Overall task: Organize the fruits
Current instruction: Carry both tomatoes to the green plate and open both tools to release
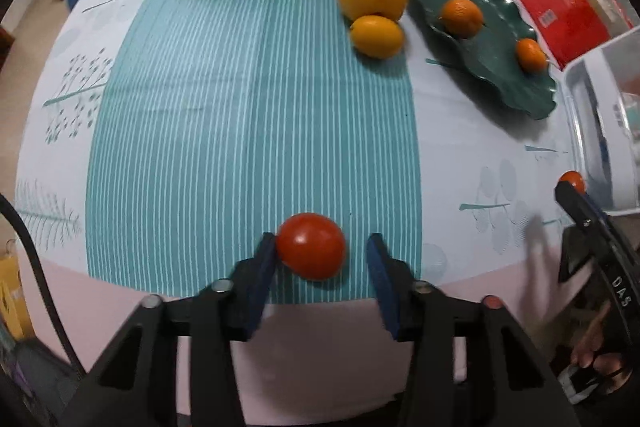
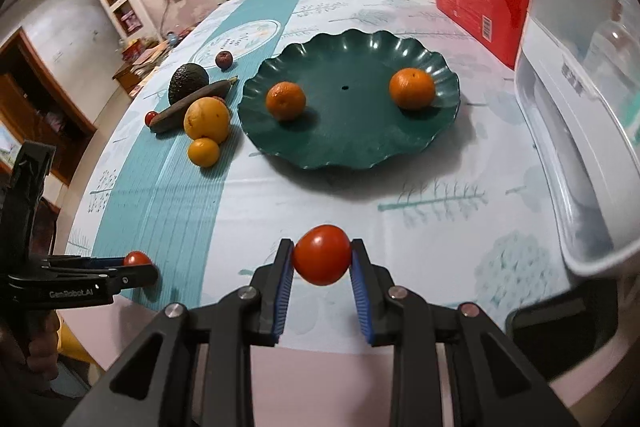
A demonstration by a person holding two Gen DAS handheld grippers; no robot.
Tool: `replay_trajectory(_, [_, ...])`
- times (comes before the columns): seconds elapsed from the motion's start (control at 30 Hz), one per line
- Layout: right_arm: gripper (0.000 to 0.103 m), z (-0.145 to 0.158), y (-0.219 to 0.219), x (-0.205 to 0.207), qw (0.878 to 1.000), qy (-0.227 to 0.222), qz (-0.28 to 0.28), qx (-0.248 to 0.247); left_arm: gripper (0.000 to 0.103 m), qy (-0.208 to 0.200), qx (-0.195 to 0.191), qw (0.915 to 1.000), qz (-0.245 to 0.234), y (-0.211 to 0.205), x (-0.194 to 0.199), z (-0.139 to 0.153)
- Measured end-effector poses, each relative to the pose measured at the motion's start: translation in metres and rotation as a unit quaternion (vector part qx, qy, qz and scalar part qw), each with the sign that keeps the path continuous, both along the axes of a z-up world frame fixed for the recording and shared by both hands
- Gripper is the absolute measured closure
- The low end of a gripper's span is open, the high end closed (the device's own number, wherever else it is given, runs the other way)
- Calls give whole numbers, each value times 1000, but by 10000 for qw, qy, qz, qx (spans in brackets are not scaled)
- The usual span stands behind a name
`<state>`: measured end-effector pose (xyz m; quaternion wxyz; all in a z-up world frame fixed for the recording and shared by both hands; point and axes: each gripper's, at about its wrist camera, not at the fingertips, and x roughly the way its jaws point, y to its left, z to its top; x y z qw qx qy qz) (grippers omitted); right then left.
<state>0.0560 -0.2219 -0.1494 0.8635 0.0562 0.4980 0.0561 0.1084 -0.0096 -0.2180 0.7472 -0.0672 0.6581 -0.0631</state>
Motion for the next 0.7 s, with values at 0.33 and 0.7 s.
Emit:
replay_trajectory(0.33, [75,0,-28,31,9988,-52,465,118,70,-354,111,9988,311,-30,6,31])
replay_trajectory(0.7, [75,0,-63,74,9981,-120,181,572,70,-873,-133,9960,-133,-91,64,66])
